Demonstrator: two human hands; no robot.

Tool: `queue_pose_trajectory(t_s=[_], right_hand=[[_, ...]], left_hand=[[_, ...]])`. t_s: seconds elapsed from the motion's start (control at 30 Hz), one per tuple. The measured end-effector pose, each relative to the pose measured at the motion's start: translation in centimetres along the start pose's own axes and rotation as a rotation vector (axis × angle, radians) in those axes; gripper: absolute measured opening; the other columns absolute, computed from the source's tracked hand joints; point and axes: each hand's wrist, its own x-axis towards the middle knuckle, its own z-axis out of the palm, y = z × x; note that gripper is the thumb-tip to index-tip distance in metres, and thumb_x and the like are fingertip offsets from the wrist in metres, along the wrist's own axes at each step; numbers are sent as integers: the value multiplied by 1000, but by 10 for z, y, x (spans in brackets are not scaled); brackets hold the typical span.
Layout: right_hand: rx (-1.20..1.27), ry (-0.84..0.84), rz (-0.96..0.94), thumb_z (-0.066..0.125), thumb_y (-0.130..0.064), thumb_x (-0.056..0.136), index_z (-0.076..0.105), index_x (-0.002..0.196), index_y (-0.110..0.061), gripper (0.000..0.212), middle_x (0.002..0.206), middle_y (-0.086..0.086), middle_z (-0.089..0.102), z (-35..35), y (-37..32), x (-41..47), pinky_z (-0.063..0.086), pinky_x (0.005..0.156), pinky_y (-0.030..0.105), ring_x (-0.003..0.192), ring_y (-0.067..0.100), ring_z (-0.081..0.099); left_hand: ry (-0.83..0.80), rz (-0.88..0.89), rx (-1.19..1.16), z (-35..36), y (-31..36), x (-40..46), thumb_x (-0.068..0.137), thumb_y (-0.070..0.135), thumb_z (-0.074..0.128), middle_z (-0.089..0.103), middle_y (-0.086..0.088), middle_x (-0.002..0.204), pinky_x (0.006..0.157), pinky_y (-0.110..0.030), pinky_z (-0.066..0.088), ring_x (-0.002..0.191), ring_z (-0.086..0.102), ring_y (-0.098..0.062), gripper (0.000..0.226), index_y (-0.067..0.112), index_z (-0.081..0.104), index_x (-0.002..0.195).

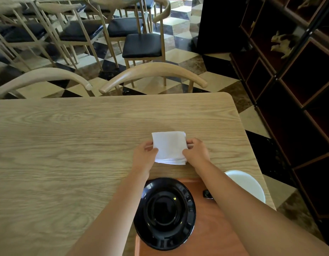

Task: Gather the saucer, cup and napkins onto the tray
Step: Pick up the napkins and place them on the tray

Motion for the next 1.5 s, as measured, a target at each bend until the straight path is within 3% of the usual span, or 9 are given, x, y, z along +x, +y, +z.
queue_pose_trajectory(t_s=[0.2, 0.37, 0.5, 0.67, 0.77, 0.97, 1.27, 1.43, 1.5], right_hand=[[341, -101, -29, 58, -1, 81, 61, 110, -14, 32, 98, 5, 69, -23, -14, -50, 53, 62, 24, 77, 15, 64], [311, -23, -223, 63, -4, 82, 62, 103, -27, 30, 89, -5, 70, -61, -11, -130, 51, 58, 16, 75, 6, 66], [358, 24, -215, 61, -3, 85, 51, 104, -32, 36, 90, -2, 67, -88, 11, -184, 53, 55, 23, 66, 7, 65], [177, 52, -223, 61, 2, 82, 60, 80, -26, 28, 79, -8, 66, -119, 58, -224, 46, 51, 7, 65, -3, 60], [121, 0, -154, 62, 1, 81, 66, 78, -28, 30, 83, -23, 66, -131, 88, -236, 52, 61, 14, 74, -2, 62], [70, -67, -36, 62, 5, 80, 63, 91, -34, 40, 98, -14, 62, -130, 133, -234, 55, 71, 18, 88, 6, 63], [-238, 42, -130, 63, -2, 82, 62, 113, -24, 38, 111, -11, 53, -116, 162, -215, 47, 94, 30, 102, 12, 54], [-394, 102, -208, 61, -5, 83, 61, 117, -20, 37, 123, -2, 54, -108, 171, -215, 32, 86, 11, 100, 0, 41], [-454, 165, -246, 65, -2, 79, 63, 115, -16, 39, 126, 3, 54, -107, 173, -217, 40, 86, 17, 100, 5, 46]], left_hand=[[-97, -51, -316, -42, 24, -47, 81, -4, 54, 68, -2, 101, 65, -24, 51, 88, 65, -14, 35, 15, 62, 109], [-91, 55, -422, -50, 25, -122, 78, -3, 63, 74, 7, 77, 71, -28, 55, 74, 67, -9, 30, 19, 64, 98], [-36, 194, -298, -37, 9, -188, 77, 1, 67, 73, 9, 78, 67, -20, 50, 74, 64, -5, 34, 25, 57, 99], [-137, 398, -33, -18, -22, -240, 77, 18, 65, 65, 11, 88, 67, -11, 45, 82, 63, -4, 16, 28, 62, 88], [-178, 378, 76, -9, -44, -255, 78, 2, 68, 64, 1, 77, 65, -6, 43, 75, 60, 4, 21, 22, 66, 85], [-279, 271, 159, 12, -85, -251, 79, -1, 64, 66, 13, 100, 77, -21, 54, 96, 63, -5, 39, 35, 64, 92], [-329, 451, 381, 33, -118, -234, 76, 0, 68, 59, -1, 113, 86, -22, 52, 107, 58, -12, 44, 13, 60, 117], [-307, 527, 507, 38, -130, -230, 76, 5, 68, 58, -6, 116, 88, -33, 53, 109, 56, -17, 45, 11, 59, 120], [-274, 588, 606, 37, -132, -231, 76, 7, 70, 53, -8, 127, 99, -28, 46, 120, 51, -19, 46, 11, 59, 120]])
